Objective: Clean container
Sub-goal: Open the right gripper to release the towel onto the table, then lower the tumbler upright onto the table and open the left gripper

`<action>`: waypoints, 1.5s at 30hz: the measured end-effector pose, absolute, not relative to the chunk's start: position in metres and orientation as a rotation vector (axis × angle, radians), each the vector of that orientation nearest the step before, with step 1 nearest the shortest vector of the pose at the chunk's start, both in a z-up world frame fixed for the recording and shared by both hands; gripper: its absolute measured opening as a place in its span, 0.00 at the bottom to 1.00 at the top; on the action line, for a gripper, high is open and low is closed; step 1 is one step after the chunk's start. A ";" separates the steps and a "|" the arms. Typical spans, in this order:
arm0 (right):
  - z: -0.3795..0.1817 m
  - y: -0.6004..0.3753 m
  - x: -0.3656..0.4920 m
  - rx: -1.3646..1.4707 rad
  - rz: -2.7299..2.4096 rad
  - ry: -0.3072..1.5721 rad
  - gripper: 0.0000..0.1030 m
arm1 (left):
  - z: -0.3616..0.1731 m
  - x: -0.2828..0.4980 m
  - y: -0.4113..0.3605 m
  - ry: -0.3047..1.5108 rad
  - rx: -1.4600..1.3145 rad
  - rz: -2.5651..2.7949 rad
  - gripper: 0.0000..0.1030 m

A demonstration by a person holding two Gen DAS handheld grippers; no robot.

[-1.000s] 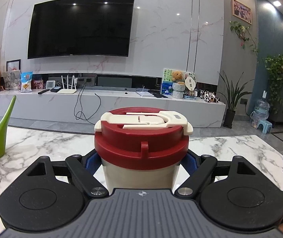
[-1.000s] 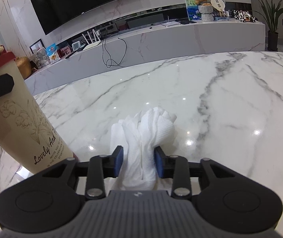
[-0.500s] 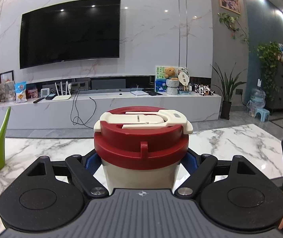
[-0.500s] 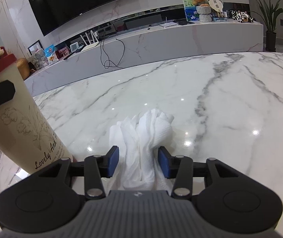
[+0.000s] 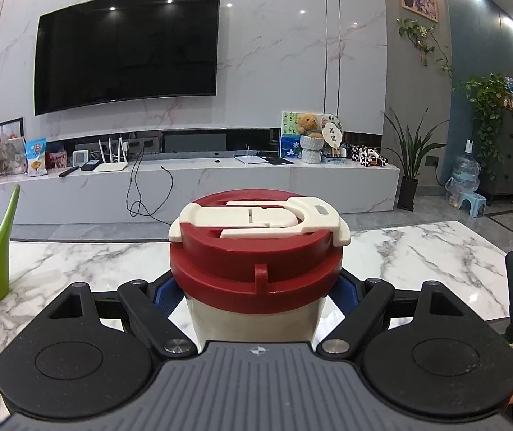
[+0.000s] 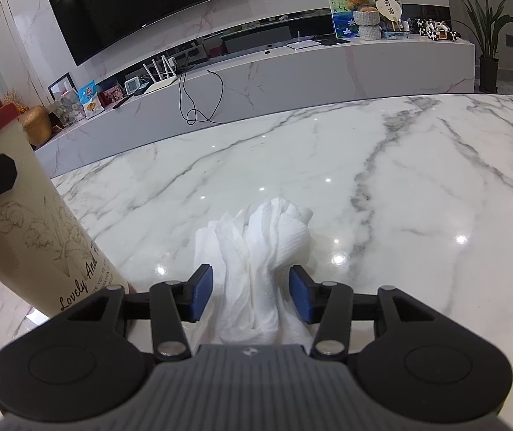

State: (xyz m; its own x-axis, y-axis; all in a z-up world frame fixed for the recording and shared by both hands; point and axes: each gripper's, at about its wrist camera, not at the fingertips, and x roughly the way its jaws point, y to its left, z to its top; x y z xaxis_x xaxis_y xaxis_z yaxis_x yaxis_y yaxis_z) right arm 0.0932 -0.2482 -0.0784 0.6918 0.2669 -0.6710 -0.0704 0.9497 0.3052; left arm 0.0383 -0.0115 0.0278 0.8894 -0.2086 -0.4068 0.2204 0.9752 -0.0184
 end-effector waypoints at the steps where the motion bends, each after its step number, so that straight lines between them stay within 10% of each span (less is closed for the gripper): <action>1: -0.079 -0.248 0.093 0.265 0.191 0.788 0.50 | 0.028 0.038 -0.011 0.421 0.028 -0.224 0.79; 45: -0.015 -0.248 0.027 0.154 0.125 0.649 0.86 | 0.001 -0.002 -0.023 0.604 0.098 -0.237 1.00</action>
